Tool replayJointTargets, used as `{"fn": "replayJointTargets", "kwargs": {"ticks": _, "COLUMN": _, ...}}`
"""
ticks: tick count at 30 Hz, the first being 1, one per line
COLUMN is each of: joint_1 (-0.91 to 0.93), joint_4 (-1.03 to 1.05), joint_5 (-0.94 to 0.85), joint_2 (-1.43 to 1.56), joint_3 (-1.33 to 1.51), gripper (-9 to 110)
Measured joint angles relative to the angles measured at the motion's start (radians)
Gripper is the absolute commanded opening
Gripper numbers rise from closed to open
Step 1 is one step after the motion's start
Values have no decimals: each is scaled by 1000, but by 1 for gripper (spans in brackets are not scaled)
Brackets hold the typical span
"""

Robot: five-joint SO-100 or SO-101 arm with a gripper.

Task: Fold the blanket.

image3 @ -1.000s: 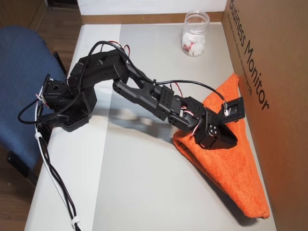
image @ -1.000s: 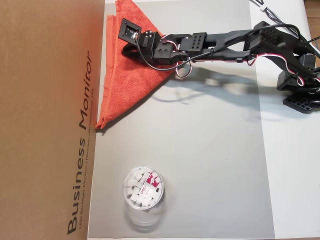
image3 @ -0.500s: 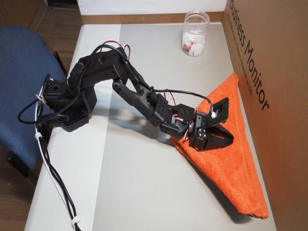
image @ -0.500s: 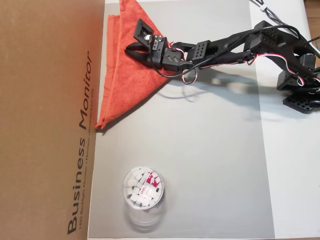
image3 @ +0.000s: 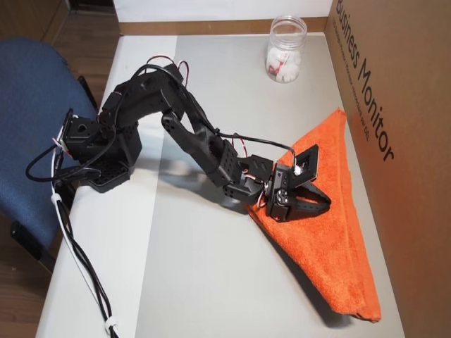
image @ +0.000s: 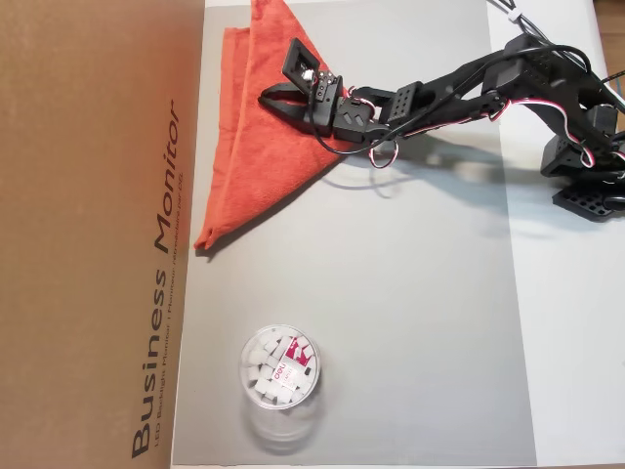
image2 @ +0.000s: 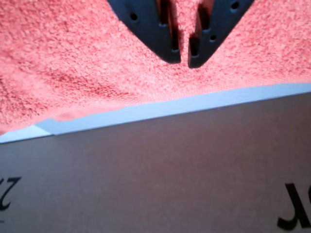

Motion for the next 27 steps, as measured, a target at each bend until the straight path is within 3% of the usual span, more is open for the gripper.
{"fn": "replayJointTargets", "kwargs": {"ticks": 27, "joint_1": -100, "joint_4": 5, "joint_5": 0, "joint_2": 402, "joint_3": 598, "gripper": 0}}
